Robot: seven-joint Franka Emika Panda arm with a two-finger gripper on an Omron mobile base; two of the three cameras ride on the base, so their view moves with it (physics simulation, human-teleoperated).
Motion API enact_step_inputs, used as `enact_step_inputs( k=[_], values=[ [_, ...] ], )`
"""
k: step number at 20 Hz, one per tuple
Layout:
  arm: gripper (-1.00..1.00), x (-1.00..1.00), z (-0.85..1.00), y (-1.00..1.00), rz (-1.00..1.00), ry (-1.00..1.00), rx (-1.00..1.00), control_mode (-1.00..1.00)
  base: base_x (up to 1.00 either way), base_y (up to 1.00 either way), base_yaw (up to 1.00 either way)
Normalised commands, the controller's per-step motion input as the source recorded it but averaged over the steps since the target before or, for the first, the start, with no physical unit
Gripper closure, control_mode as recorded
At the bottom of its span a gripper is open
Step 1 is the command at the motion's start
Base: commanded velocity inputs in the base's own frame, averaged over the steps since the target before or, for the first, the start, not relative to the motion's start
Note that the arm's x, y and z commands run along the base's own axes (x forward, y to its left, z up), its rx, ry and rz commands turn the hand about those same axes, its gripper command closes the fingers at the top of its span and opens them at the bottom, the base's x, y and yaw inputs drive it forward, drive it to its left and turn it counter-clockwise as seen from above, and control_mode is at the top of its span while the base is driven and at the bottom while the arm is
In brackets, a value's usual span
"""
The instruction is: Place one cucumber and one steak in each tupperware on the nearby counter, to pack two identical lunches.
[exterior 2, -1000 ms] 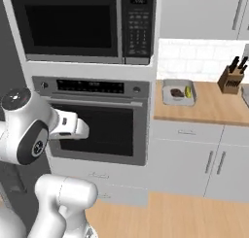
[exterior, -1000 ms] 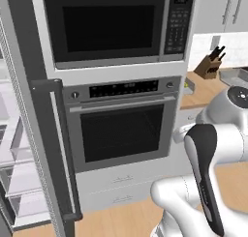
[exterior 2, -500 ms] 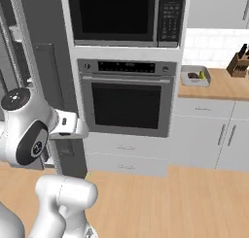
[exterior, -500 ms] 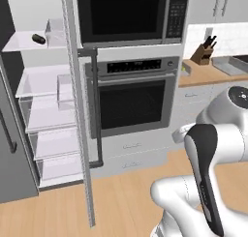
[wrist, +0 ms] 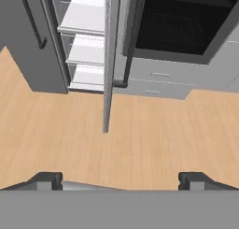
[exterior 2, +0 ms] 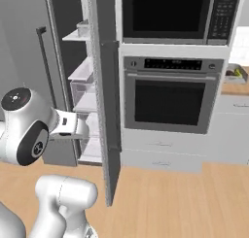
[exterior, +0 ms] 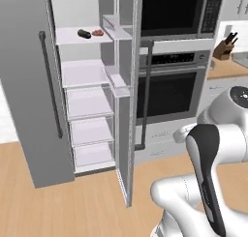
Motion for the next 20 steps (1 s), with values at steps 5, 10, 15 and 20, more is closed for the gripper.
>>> enact_step_inputs(
  k=[5,10,15,20],
  values=[
    [-1.0,0.0,0.0,0.0,0.0,0.0,0.0,1.0,0.0,1.0,-0.03],
    [-1.0,0.0,0.0,0.0,0.0,0.0,0.0,1.0,0.01,0.91,-0.09],
    [-1.0,0.0,0.0,0.0,0.0,0.0,0.0,1.0,0.27,0.18,-0.14],
    [-1.0,0.0,0.0,0.0,0.0,0.0,0.0,1.0,0.6,-0.27,-0.06]
  ],
)
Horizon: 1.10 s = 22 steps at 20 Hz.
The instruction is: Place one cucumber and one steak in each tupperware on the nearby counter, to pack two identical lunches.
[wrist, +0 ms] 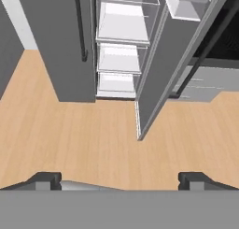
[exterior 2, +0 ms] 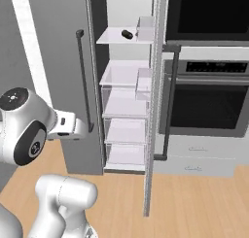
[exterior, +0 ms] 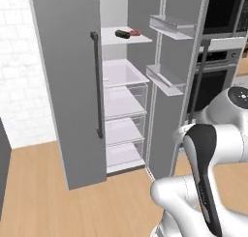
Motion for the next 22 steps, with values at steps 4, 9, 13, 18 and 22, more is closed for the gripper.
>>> enact_step_inputs(
  k=[4,9,13,18,22],
  values=[
    [-1.0,0.0,0.0,0.0,0.0,0.0,0.0,1.0,0.73,-0.04,-0.08],
    [-1.0,0.0,0.0,0.0,0.0,0.0,0.0,1.0,0.76,0.0,-0.07],
    [-1.0,0.0,0.0,0.0,0.0,0.0,0.0,1.0,0.82,-0.05,-0.04],
    [-1.0,0.0,0.0,0.0,0.0,0.0,0.0,1.0,0.89,-0.08,-0.01],
    [-1.0,0.0,0.0,0.0,0.0,0.0,0.0,1.0,0.83,-0.14,0.0]
  ],
)
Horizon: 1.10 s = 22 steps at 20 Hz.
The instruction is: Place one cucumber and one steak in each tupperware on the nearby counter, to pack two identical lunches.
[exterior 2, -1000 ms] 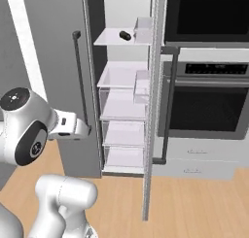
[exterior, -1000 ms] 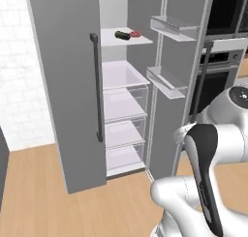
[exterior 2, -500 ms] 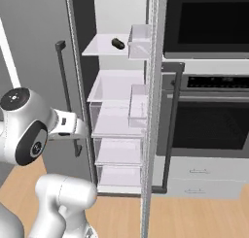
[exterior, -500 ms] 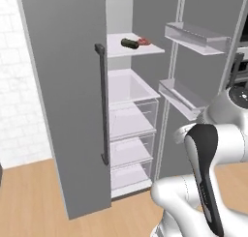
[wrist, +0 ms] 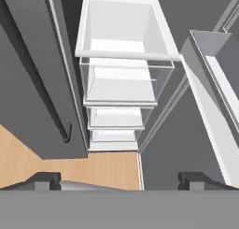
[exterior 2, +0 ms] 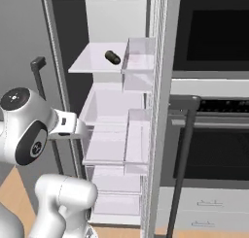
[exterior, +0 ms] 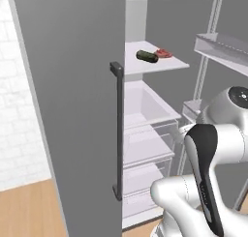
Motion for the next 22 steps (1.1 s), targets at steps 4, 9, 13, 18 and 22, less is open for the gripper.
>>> enact_step_inputs(
  k=[4,9,13,18,22],
  values=[
    [-1.0,0.0,0.0,0.0,0.0,0.0,0.0,1.0,0.55,-0.34,0.0],
    [-1.0,0.0,0.0,0.0,0.0,0.0,0.0,1.0,0.18,-0.4,0.0],
    [-1.0,0.0,0.0,0.0,0.0,0.0,0.0,1.0,0.39,-0.02,0.0],
    [-1.0,0.0,0.0,0.0,0.0,0.0,0.0,1.0,0.51,0.03,0.0],
    [-1.0,0.0,0.0,0.0,0.0,0.0,0.0,1.0,0.31,0.07,0.0]
  ],
)
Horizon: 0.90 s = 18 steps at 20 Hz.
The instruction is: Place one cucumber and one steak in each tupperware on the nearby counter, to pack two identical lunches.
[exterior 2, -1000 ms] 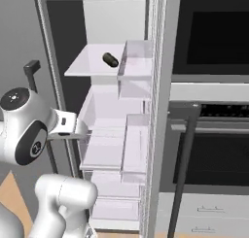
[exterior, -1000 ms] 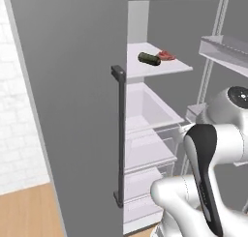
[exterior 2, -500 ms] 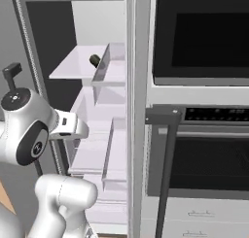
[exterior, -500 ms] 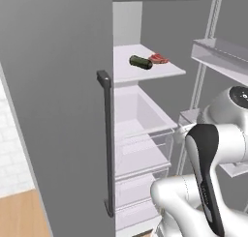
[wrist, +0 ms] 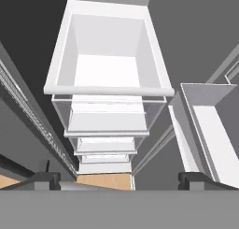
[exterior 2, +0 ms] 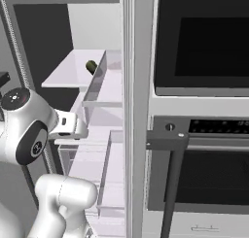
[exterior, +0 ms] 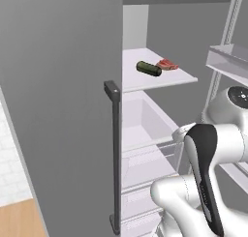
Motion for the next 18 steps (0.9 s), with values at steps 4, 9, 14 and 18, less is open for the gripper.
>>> enact_step_inputs(
  k=[4,9,14,18],
  values=[
    [-1.0,0.0,0.0,0.0,0.0,0.0,0.0,1.0,0.0,0.18,-0.01],
    [-1.0,0.0,0.0,0.0,0.0,0.0,0.0,1.0,0.0,0.15,-0.03],
    [-1.0,0.0,0.0,0.0,0.0,0.0,0.0,1.0,0.0,0.39,-0.07],
    [-1.0,0.0,0.03,0.13,-0.04,-0.08,-0.01,-1.0,0.0,0.07,-0.02]
  ],
)
